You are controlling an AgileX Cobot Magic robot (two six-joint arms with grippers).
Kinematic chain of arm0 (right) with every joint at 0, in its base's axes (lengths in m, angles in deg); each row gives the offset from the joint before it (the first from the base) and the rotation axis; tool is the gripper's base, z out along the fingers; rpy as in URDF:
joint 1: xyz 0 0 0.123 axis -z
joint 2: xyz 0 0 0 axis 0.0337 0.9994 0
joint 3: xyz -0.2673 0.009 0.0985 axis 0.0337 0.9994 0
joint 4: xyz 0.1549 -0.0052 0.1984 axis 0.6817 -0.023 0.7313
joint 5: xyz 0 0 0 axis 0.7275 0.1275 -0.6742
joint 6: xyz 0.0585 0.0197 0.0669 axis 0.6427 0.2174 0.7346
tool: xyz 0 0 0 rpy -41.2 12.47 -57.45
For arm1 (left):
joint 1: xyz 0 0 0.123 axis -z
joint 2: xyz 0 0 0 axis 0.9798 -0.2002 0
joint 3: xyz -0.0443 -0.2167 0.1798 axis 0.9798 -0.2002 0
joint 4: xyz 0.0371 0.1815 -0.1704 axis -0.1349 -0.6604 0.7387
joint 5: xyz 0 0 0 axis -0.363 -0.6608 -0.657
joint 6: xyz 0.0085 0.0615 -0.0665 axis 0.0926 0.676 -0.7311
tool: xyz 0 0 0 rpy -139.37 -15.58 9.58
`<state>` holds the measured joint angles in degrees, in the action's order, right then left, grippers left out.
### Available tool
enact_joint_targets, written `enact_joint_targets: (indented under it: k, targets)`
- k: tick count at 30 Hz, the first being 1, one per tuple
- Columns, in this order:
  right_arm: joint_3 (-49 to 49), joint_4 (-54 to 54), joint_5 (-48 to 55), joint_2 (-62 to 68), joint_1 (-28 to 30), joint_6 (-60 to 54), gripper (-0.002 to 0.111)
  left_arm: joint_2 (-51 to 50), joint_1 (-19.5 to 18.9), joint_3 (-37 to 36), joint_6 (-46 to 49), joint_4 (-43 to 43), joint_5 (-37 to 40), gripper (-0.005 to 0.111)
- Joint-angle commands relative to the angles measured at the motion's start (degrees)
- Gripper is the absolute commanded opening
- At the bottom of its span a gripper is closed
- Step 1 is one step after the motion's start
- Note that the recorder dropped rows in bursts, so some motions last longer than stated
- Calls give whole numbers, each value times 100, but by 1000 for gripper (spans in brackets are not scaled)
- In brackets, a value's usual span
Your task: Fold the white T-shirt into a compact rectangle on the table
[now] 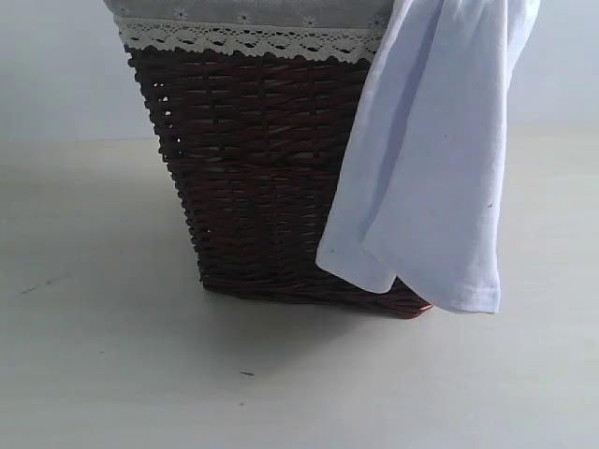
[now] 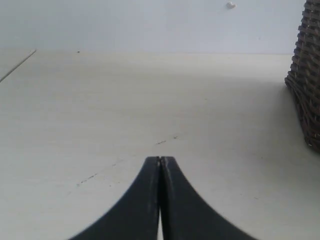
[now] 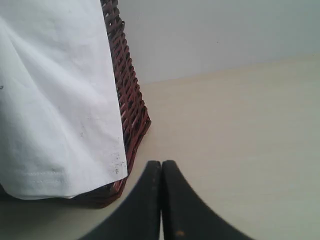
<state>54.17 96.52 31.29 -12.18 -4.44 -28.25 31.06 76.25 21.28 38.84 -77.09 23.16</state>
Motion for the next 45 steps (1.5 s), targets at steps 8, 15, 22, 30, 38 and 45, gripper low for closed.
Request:
enact_joint_targets:
  k: [8,15,22,30,38,45]
  targets:
    - [25,-149,-1370,-25,33,-165,0,25,46,3,0,-99,-183,0]
    - [25,-85,-4313,-25,33,512,0,25,46,3,0,-99,-183,0]
    - [-456,-1678,-4453,-25,33,2267,0,25,46,3,0,-99,-183,0]
    - [-2902,-4853,-3374,1425,33,4586,31,25,46,3,0,-99,-183,0]
    - [-4763,-11521,-3142,4093,33,11100,75,25,46,3,0,-99,-183,0]
    - [-4981,-11521,-3837,5662,33,9451,74,25,46,3,0,-99,-183,0]
